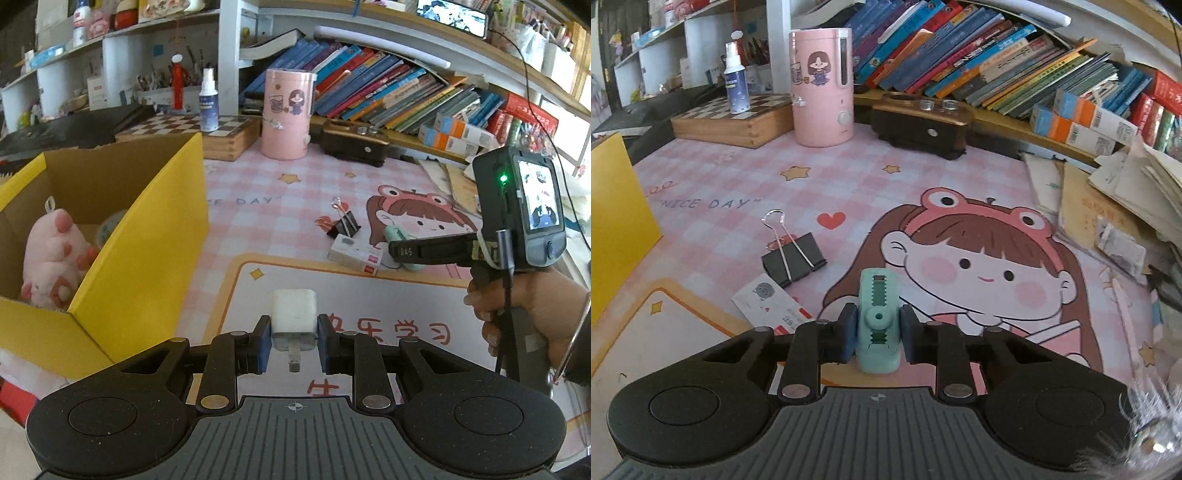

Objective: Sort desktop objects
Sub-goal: 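Close the right gripper on the mint-green stapler while the left gripper holds the charger, then lift the charger and stapler with both grippers and carry them toward the yellow box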

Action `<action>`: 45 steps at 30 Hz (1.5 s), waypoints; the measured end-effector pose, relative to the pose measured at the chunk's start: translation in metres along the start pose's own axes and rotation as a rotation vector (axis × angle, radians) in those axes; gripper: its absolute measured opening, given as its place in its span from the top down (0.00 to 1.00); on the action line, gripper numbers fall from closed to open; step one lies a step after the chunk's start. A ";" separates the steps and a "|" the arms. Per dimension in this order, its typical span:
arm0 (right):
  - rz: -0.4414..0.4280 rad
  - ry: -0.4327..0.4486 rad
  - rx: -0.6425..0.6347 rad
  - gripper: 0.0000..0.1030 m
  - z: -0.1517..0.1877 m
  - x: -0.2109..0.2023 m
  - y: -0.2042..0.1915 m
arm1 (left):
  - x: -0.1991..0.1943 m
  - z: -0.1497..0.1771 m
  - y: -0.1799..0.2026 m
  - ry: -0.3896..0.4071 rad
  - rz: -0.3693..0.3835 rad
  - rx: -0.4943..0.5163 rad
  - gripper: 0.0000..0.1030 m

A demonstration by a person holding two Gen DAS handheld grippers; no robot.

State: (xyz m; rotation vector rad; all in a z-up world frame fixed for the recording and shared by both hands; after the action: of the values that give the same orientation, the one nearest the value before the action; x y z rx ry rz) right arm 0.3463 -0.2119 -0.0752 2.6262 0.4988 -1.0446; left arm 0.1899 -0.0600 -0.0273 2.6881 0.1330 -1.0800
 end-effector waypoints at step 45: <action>-0.075 0.081 0.078 0.78 0.070 -0.213 -0.122 | -0.103 0.033 -0.068 0.101 0.203 0.095 0.77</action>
State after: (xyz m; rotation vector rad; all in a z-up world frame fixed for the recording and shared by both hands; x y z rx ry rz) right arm 0.1086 -0.1734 0.0096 2.7471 0.5904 -1.0027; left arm 0.0820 -0.0021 0.0082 2.7669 -0.1747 -0.9120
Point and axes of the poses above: each gripper's, at about its wrist camera, not at the fingertips, and x roughly the way its jaws point, y to its right, z to its underside, the point moved 1 cm from there along x, roughly the way its jaws point, and after that the axes turned 9 degrees about -x, right-handed, at the moved point
